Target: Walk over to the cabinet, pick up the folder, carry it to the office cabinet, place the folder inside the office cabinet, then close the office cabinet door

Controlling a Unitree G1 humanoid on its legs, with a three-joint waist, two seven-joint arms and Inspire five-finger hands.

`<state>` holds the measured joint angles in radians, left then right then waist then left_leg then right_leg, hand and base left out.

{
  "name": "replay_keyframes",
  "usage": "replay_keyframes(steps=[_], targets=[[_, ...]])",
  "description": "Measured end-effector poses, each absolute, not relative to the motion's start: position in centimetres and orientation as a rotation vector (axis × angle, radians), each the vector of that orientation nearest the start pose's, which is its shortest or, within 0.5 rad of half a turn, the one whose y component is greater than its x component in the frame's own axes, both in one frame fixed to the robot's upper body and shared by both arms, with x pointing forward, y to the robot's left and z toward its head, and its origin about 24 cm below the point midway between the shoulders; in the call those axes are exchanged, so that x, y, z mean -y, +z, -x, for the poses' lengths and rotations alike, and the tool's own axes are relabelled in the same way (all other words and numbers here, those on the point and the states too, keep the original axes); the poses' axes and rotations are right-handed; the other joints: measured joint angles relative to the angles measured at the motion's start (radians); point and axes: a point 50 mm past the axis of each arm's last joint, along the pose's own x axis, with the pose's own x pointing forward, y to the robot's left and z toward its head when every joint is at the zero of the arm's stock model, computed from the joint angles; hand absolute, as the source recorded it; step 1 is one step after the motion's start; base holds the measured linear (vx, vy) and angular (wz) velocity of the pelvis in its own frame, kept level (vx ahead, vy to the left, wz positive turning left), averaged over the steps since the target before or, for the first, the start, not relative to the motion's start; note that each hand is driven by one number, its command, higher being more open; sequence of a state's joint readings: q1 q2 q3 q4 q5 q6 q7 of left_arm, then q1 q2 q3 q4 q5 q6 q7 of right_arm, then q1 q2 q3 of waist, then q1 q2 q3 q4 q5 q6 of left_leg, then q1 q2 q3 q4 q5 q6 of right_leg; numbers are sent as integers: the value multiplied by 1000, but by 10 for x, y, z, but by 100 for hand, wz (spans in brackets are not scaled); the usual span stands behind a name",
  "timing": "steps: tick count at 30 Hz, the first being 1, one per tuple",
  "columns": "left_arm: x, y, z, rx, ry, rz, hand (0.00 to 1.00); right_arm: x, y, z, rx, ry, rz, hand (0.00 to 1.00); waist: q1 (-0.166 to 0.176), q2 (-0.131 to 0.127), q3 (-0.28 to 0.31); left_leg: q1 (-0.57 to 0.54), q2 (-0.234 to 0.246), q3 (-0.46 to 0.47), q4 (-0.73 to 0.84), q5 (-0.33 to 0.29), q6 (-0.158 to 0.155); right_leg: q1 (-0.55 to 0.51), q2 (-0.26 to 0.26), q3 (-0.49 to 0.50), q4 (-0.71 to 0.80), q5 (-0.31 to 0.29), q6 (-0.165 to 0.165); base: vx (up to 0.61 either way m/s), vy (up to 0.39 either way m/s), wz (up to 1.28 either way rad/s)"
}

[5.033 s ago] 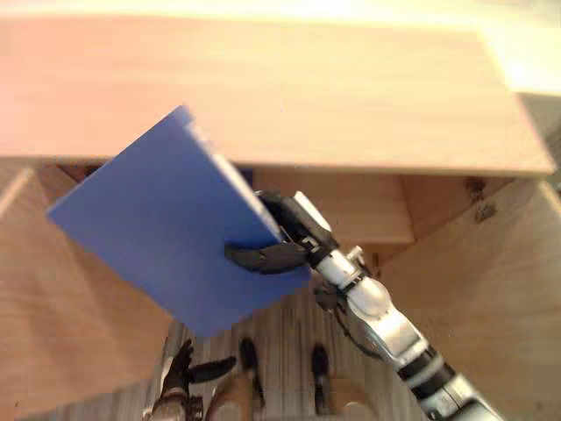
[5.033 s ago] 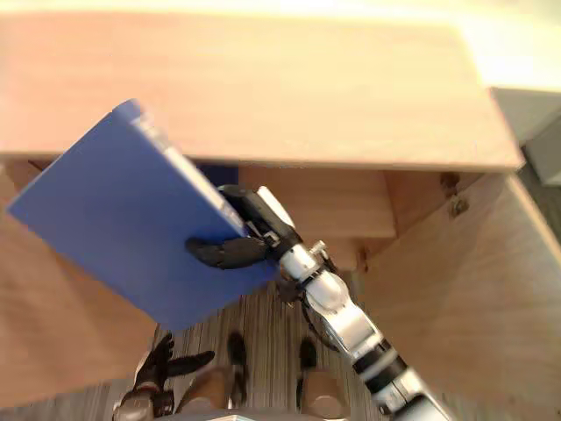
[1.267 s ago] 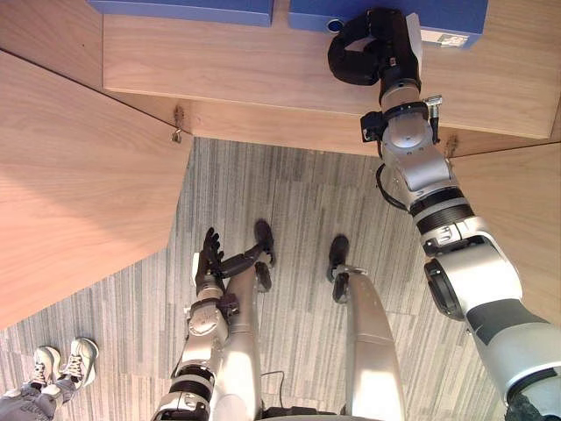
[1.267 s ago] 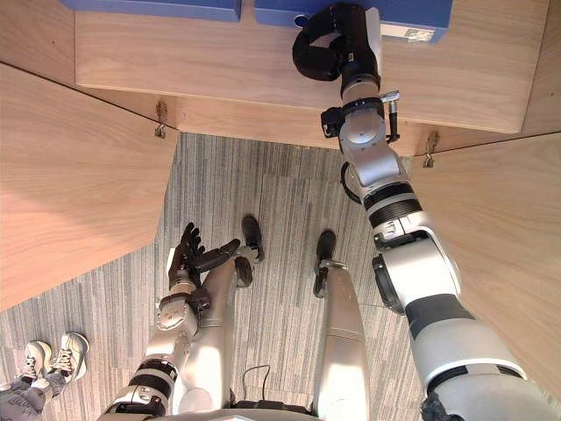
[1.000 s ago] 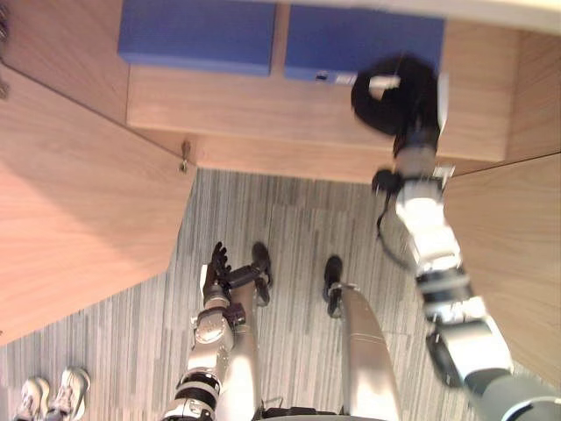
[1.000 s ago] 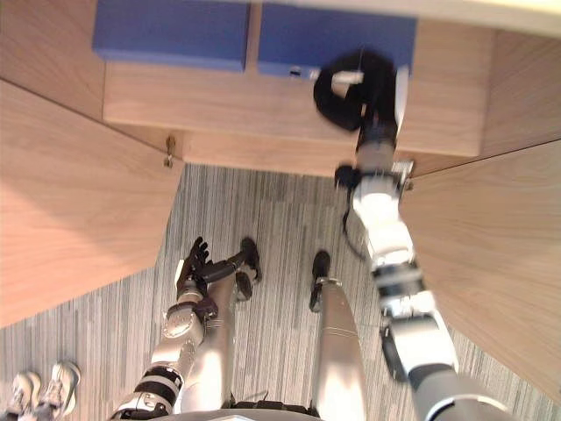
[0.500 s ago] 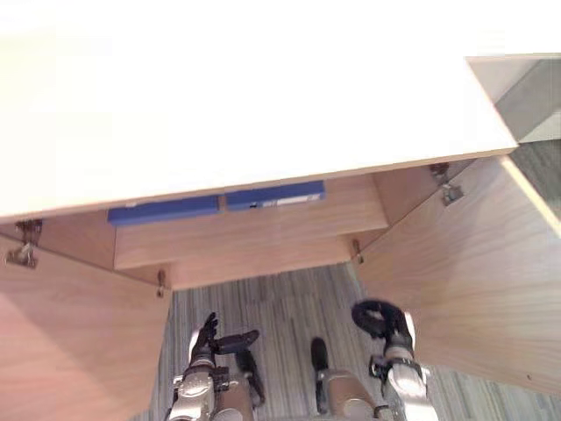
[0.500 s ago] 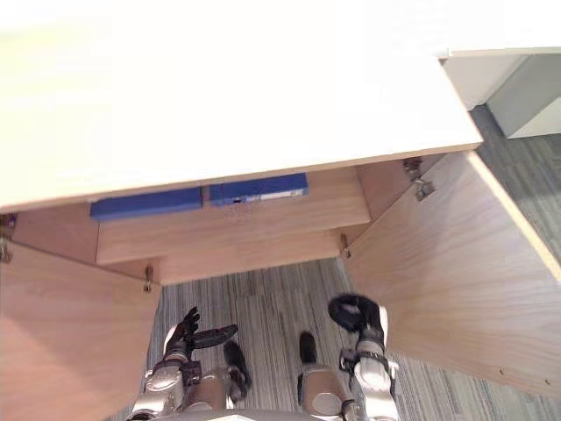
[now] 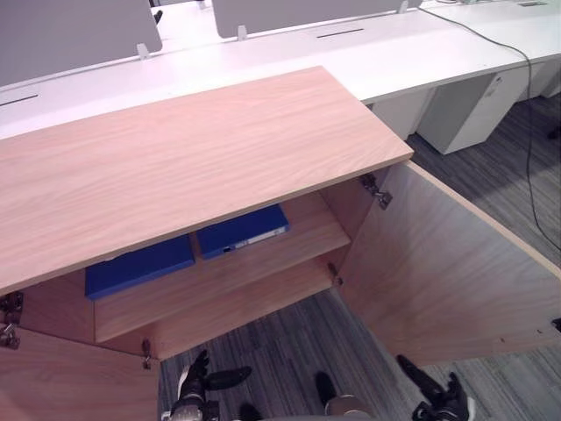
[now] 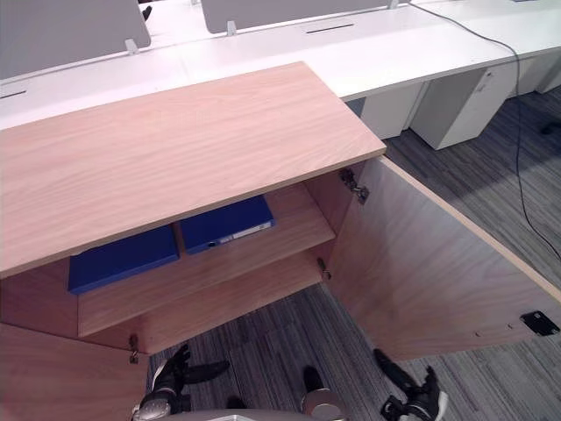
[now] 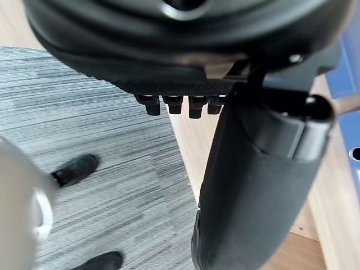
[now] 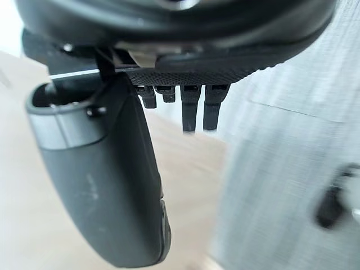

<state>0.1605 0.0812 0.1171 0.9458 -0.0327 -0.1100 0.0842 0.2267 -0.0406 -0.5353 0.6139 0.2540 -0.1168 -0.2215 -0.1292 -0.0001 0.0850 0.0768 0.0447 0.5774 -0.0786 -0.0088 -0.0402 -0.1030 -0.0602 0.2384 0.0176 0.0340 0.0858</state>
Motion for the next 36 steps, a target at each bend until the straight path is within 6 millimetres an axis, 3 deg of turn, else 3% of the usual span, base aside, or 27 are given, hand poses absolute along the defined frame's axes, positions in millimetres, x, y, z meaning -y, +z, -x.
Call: replay_keyframes(steps=[3, 6, 11, 14, 17, 23, 26, 29, 31, 36], targets=[[-207, -155, -80, -1012, 267, -47, 100, 318, -70, -112, -450, -963, -144, 100, -17, 3, -1, 1, -9, 32, -6, -8, 1, -17, 0, 32, 1, 0, 0, -3, -34, -29], [-206, -155, -79, -1014, 252, -53, 100, 340, -43, -134, -319, -974, -102, 100, -22, 14, 0, 1, -12, 56, 3, -17, 3, -26, 2, 57, 1, 5, 6, 13, -33, -26], [-202, -156, -76, -1019, 229, -36, 100, 365, 7, -183, -116, -923, -35, 100, -26, 77, 14, -13, -12, 107, 56, -59, 7, -56, 8, 128, 0, 10, 14, 49, -55, -41], [-199, -158, -74, -1029, 217, -34, 100, 366, 16, -205, -85, -882, -57, 100, -32, 103, 28, -28, -12, 106, 84, -84, 7, -76, 10, 166, 0, 17, 23, 54, -85, -42], [-194, -159, -76, -1031, 177, -54, 100, 351, 21, -227, -84, -777, -24, 100, -56, 116, 39, -44, -13, 112, 118, -113, 7, -97, 9, 198, -10, 32, 28, 21, -79, -36], [-185, -156, -92, -990, 120, -72, 100, 337, 27, -233, -62, -691, 22, 100, -77, 117, 56, -58, -8, 116, 150, -132, 6, -102, 6, 215, -33, 49, 36, -4, -58, -15], [-185, -155, -97, -978, 118, -83, 100, 313, 27, -221, -32, -609, 33, 100, -83, 113, 72, -61, 8, 117, 157, -136, 4, -101, 19, 242, -50, 70, 37, 26, -88, -29], [-184, -154, -102, -965, 99, -107, 100, 276, 19, -201, -34, -524, -13, 100, -111, 104, 80, -57, 25, 122, 164, -138, 1, -102, 35, 261, -51, 83, 38, 24, -104, -26], [-184, -152, -110, -948, 91, -120, 100, 239, 10, -180, -71, -436, -54, 100, -122, 80, 95, -48, 47, 151, 191, -148, -13, -99, 56, 292, -50, 97, 36, -9, -83, -41], [-182, -151, -117, -941, 77, -130, 100, 170, -3, -127, -214, -212, -120, 100, -136, 24, 122, -43, 109, 181, 284, -193, -39, -87, 98, 323, -31, 110, 33, -48, -87, -30]])
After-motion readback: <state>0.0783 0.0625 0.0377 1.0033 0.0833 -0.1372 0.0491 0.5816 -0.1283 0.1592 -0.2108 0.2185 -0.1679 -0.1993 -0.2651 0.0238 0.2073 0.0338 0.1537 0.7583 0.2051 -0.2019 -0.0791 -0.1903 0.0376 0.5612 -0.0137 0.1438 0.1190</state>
